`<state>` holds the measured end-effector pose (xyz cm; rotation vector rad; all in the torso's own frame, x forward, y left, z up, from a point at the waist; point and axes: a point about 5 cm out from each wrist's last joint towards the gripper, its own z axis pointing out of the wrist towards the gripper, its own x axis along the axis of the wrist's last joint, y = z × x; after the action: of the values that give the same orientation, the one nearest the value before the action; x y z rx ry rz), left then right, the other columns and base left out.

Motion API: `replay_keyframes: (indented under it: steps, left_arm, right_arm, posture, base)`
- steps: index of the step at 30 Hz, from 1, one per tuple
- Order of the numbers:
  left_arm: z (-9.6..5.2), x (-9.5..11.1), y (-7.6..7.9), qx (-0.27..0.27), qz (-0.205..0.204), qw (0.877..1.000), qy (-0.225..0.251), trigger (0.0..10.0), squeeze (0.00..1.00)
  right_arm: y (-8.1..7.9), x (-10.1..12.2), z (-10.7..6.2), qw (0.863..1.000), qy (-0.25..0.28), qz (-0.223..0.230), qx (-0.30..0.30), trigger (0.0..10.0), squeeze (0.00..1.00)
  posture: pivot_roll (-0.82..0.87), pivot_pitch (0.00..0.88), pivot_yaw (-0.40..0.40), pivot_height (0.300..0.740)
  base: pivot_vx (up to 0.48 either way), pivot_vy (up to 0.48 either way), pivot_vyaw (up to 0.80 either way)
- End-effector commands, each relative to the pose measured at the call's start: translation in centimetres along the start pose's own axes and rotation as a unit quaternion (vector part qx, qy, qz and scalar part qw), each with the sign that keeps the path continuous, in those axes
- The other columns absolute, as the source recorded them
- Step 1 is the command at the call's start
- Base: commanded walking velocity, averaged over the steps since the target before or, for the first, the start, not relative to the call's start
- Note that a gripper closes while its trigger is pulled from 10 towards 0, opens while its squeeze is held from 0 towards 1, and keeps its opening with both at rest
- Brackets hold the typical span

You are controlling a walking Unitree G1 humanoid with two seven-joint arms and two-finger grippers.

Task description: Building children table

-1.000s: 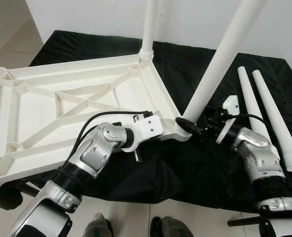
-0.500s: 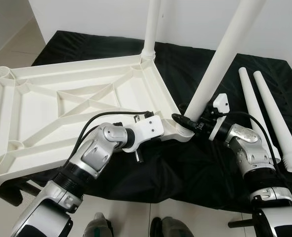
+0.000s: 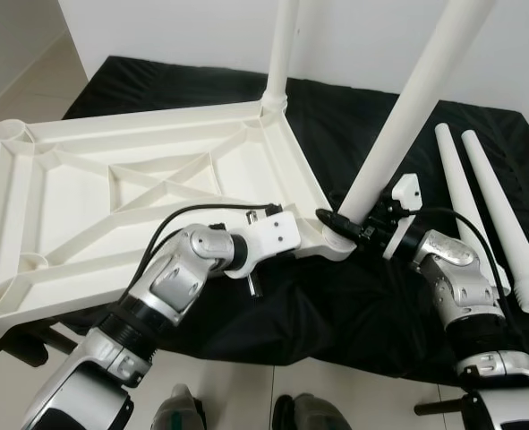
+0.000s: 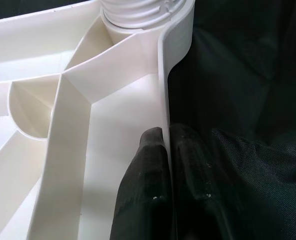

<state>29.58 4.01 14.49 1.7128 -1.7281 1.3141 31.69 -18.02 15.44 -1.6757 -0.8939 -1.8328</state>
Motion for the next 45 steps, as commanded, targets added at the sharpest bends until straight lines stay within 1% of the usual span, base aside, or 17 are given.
replay_keyframes:
  steps: [1, 2, 12, 14, 15, 16, 17, 19, 21, 25, 27, 33, 38, 39, 40, 41, 45]
  left_arm:
    - [-0.3, 1.0, -0.2, 0.014, 0.018, 0.999, 0.024, 10.0, 0.00]
    - [-0.3, 1.0, -0.2, 0.014, 0.017, 0.999, 0.024, 10.0, 0.00]
    - [-0.3, 1.0, -0.2, 0.014, 0.017, 0.999, 0.024, 10.0, 0.00]
    - [-0.3, 1.0, -0.2, 0.015, 0.017, 0.999, 0.024, 10.0, 0.00]
    - [-0.4, 1.0, -0.3, 0.019, 0.017, 0.999, 0.022, 10.0, 0.00]
    - [-0.4, 1.0, -0.3, 0.019, 0.017, 0.999, 0.022, 10.0, 0.00]
    - [-0.5, 0.9, -0.4, 0.022, 0.017, 0.999, 0.020, 10.0, 0.00]
    - [-0.5, 0.9, -0.5, 0.026, 0.016, 0.999, 0.019, 10.0, 0.00]
    - [-0.5, 0.9, -0.5, 0.026, 0.016, 0.999, 0.019, 10.0, 0.00]
    - [-0.5, 0.9, -0.5, 0.026, 0.015, 0.999, 0.019, 10.0, 0.00]
    - [-0.5, 0.9, -0.5, 0.025, 0.015, 0.999, 0.019, 10.0, 0.00]
    - [-0.4, 0.9, -0.5, 0.025, 0.014, 0.999, 0.020, 10.0, 0.00]
    - [-0.4, 0.9, -0.5, 0.026, 0.013, 0.999, 0.020, 10.0, 0.00]
    - [-0.4, 0.9, -0.5, 0.027, 0.012, 0.999, 0.020, 10.0, 0.00]
    - [-0.4, 0.9, -0.5, 0.027, 0.012, 0.999, 0.020, 10.0, 0.00]
    - [-0.4, 0.9, -0.5, 0.028, 0.012, 0.999, 0.020, 10.0, 0.00]
    - [-0.4, 0.8, -0.4, 0.030, 0.011, 0.999, 0.019, 10.0, 0.00]
  right_arm:
    - [-0.1, 0.9, 0.5, 0.997, 0.031, 0.004, -0.077, 10.0, 0.00]
    - [-0.5, 1.0, 0.8, 0.994, 0.041, 0.007, -0.100, 10.0, 0.00]
    - [-0.5, 1.0, 0.8, 0.994, 0.041, 0.007, -0.100, 10.0, 0.00]
    - [-0.8, 1.0, 1.1, 0.992, 0.044, 0.013, -0.121, 10.0, 0.00]
    - [-1.8, 0.7, 2.2, 0.983, 0.052, 0.027, -0.174, 10.0, 0.00]
    - [-1.8, 0.7, 2.2, 0.983, 0.052, 0.027, -0.174, 10.0, 0.00]
    - [-2.6, 0.5, 3.0, 0.972, 0.054, 0.038, -0.225, 10.0, 0.00]
    - [-3.5, 0.4, 3.8, 0.954, 0.056, 0.045, -0.290, 10.0, 0.00]
    - [-3.8, 0.4, 4.2, 0.947, 0.049, 0.048, -0.315, 10.0, 0.00]
    - [-4.0, 0.5, 4.4, 0.943, 0.052, 0.048, -0.325, 10.0, 0.00]
    - [-4.5, 0.4, 5.0, 0.938, 0.050, 0.057, -0.338, 10.0, 0.00]
    - [-5.5, 0.3, 5.9, 0.936, 0.046, 0.065, -0.344, 10.0, 0.00]
    - [-5.5, 0.3, 5.7, 0.932, 0.046, 0.067, -0.353, 10.0, 0.00]
    - [-5.4, 0.3, 5.5, 0.930, 0.049, 0.066, -0.359, 10.0, 0.11]
    - [-5.4, 0.3, 5.5, 0.930, 0.049, 0.066, -0.359, 10.0, 0.11]
    - [-5.3, 0.4, 5.1, 0.929, 0.054, 0.068, -0.359, 10.0, 1.00]
    - [-5.2, 0.5, 4.6, 0.930, 0.061, 0.071, -0.354, 10.0, 1.00]
  posture:
    - [-0.03, 0.052, -0.050, 0.740]
    - [-0.03, 0.052, -0.050, 0.740]
    - [-0.03, 0.052, -0.050, 0.740]
    - [-0.03, 0.052, -0.050, 0.740]
    - [-0.02, 0.063, -0.064, 0.740]
    - [-0.02, 0.063, -0.064, 0.740]
    - [-0.02, 0.063, -0.064, 0.740]
    - [-0.02, 0.064, -0.066, 0.740]
    - [-0.02, 0.064, -0.062, 0.740]
    - [-0.02, 0.064, -0.062, 0.740]
    - [-0.02, 0.057, -0.059, 0.740]
    - [-0.02, 0.047, -0.058, 0.740]
    - [-0.02, 0.042, -0.058, 0.740]
    - [-0.01, 0.037, -0.060, 0.740]
    - [-0.01, 0.037, -0.060, 0.740]
    - [-0.01, 0.033, -0.062, 0.740]
    - [-0.01, 0.028, -0.063, 0.740]
  base:
    - [0.000, 0.000, 0.00]
    - [0.000, 0.000, 0.00]
    - [0.000, 0.000, 0.00]
    - [0.000, 0.000, 0.00]
    - [0.000, 0.000, 0.00]
    - [0.000, 0.000, 0.00]
    - [0.000, 0.000, 0.00]
    - [0.000, 0.000, 0.00]
    - [0.000, 0.000, 0.00]
    - [0.000, 0.000, 0.00]
    - [0.000, 0.000, 0.00]
    - [0.000, 0.000, 0.00]
    - [0.000, 0.000, 0.00]
    - [0.000, 0.000, 0.00]
    - [0.000, 0.000, 0.00]
    - [0.000, 0.000, 0.00]
    - [0.000, 0.000, 0.00]
